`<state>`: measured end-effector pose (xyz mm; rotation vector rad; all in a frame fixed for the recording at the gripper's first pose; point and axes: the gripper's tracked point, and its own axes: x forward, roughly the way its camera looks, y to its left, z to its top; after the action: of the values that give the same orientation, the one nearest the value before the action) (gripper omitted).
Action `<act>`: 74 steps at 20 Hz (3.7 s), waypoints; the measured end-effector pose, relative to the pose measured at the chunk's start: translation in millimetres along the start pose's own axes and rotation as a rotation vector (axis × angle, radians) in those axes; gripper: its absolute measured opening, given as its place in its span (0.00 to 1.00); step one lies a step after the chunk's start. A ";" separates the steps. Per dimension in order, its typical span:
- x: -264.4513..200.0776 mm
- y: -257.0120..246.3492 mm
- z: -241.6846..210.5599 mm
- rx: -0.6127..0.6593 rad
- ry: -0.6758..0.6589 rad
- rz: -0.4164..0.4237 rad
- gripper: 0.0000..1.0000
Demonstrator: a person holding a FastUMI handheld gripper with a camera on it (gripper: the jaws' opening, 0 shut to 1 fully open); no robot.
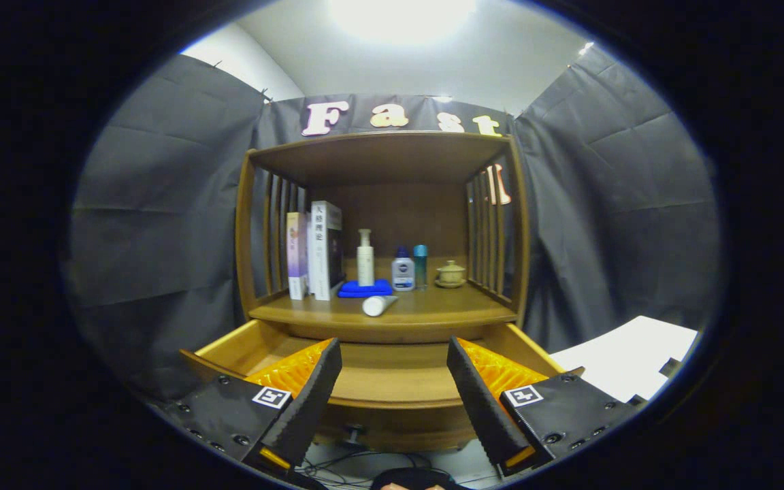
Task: Pull open the drawer, take out the items inside it, and place them on the countertop above the cabinet.
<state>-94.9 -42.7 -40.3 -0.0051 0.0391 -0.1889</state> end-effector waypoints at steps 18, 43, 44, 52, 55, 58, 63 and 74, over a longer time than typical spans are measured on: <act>5.0 24.5 -91.3 0.092 0.177 0.055 0.98; 67.3 63.0 -110.6 0.098 0.201 0.049 0.98; 73.9 63.9 -107.7 0.104 0.196 0.048 0.98; 125.3 71.6 -102.7 0.141 0.183 0.022 0.98; 142.4 73.4 -102.3 0.138 0.182 0.017 0.98; 166.2 72.9 -101.9 0.138 0.191 0.018 0.98; 199.0 74.0 -101.8 0.143 0.201 0.020 0.98; 221.4 64.7 -106.5 0.150 0.287 0.010 0.98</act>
<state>130.3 -21.0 -155.8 0.1718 0.3108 -0.1812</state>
